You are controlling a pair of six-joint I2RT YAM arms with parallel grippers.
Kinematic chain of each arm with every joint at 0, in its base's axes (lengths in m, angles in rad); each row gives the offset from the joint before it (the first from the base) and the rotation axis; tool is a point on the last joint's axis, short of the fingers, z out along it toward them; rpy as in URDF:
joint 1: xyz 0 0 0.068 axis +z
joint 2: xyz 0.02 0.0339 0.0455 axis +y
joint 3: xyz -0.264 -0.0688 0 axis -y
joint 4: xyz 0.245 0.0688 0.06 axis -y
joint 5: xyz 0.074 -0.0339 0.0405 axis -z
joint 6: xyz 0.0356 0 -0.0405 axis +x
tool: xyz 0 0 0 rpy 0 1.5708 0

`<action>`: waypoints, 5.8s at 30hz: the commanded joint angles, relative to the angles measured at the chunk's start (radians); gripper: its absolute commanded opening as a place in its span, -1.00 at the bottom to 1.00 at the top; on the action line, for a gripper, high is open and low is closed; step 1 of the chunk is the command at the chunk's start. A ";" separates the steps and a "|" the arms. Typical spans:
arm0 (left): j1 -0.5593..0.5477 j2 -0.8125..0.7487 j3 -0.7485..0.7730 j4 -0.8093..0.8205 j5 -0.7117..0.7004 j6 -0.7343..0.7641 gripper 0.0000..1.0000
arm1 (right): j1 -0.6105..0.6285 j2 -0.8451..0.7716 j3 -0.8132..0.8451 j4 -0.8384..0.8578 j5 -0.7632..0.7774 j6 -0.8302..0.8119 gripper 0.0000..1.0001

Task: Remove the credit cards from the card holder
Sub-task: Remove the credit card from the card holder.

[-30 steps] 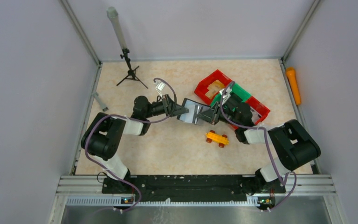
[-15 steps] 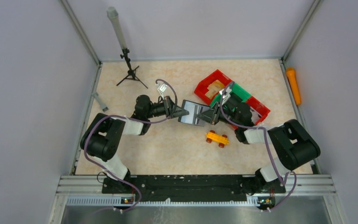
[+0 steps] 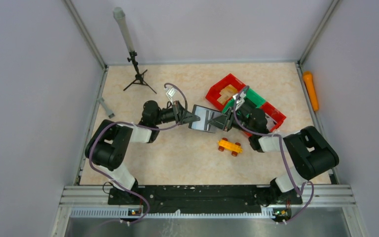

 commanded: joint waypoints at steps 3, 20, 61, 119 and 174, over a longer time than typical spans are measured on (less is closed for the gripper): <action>0.013 0.005 0.008 0.161 0.031 -0.057 -1.00 | -0.019 0.037 0.015 0.118 -0.010 0.029 -0.62; 0.006 0.053 0.022 0.291 0.064 -0.143 -1.00 | -0.014 0.068 0.026 0.176 -0.047 0.073 -0.63; -0.019 -0.103 0.044 -0.255 -0.096 0.217 -1.00 | -0.021 0.000 0.017 0.049 0.017 0.004 -1.00; -0.015 0.003 0.023 0.118 0.017 -0.046 -1.00 | -0.058 0.058 -0.018 0.286 -0.069 0.126 -0.90; 0.010 0.034 0.006 0.273 0.036 -0.143 -1.00 | -0.001 0.092 0.037 0.245 -0.110 0.100 -0.42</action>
